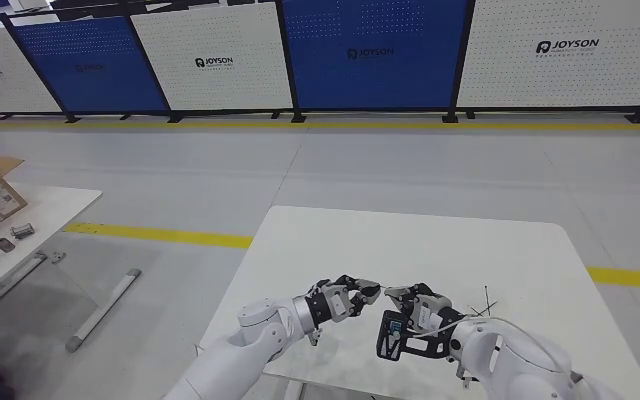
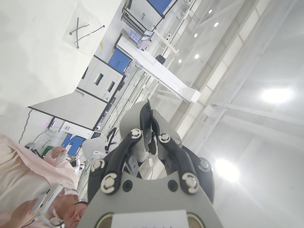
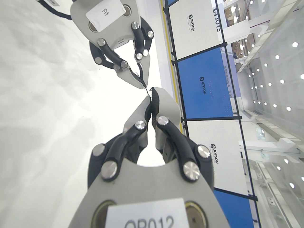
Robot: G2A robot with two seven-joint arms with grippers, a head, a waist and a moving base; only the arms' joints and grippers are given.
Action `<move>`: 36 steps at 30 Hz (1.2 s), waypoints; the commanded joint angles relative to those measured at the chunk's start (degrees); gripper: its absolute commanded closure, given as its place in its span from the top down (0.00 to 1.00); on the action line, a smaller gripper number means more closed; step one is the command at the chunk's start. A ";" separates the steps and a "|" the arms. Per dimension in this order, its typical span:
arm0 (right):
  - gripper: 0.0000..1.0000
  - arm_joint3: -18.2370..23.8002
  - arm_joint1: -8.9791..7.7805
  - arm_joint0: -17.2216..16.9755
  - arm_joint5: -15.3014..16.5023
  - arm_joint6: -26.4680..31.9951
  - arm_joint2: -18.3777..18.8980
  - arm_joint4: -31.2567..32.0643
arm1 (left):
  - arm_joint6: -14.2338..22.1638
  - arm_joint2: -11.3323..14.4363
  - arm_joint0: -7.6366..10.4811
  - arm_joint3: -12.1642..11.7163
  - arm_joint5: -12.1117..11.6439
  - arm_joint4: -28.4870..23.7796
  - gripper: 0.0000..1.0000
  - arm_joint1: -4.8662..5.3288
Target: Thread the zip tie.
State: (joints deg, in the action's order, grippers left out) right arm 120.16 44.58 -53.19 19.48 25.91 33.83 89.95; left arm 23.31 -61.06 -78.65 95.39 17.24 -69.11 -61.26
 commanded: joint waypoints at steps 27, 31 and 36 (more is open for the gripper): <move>1.00 -4.82 -3.10 -16.44 -2.71 -4.85 20.64 -32.84 | -6.67 1.47 -3.82 0.94 -11.58 26.17 0.00 0.41; 1.00 -6.48 -3.33 -17.42 0.00 -4.72 22.62 -40.03 | -7.47 2.70 -4.39 0.98 -16.19 31.88 0.00 0.27; 1.00 -6.48 -3.33 -17.42 0.00 -4.72 22.62 -40.03 | -7.46 2.77 -4.47 0.91 -16.39 31.88 0.00 0.24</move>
State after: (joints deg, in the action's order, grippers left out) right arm 113.68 41.26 -70.61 19.47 21.20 56.45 49.97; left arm 15.84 -58.28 -83.13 96.30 0.81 -37.21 -61.02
